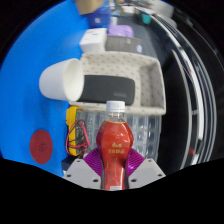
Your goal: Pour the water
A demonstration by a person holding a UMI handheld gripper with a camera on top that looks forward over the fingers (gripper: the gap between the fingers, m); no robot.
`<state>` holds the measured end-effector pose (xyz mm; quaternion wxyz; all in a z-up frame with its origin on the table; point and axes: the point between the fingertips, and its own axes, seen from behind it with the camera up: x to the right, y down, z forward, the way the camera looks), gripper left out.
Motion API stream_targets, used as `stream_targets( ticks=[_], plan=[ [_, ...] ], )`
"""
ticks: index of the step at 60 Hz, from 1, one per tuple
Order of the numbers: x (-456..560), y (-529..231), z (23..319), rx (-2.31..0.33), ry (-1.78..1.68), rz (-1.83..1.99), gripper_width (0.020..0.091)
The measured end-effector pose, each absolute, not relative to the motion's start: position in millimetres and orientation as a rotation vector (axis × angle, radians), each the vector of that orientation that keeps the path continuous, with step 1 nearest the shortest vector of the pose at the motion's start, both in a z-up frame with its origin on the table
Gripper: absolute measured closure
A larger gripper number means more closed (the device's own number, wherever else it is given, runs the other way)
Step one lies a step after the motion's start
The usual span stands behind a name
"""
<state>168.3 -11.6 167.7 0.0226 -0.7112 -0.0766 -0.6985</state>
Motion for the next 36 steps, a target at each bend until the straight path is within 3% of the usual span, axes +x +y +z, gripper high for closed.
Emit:
stream_targets(
  ticks=[16, 29, 36],
  plan=[
    [177.8, 38.3, 159.0, -2.259, -0.937, -2.380, 0.0835],
    [179.3, 50.6, 154.6, -2.257, -1.065, -2.416, 0.0834],
    [177.2, 47.3, 153.8, -2.267, -0.965, -2.389, 0.0833]
  ],
)
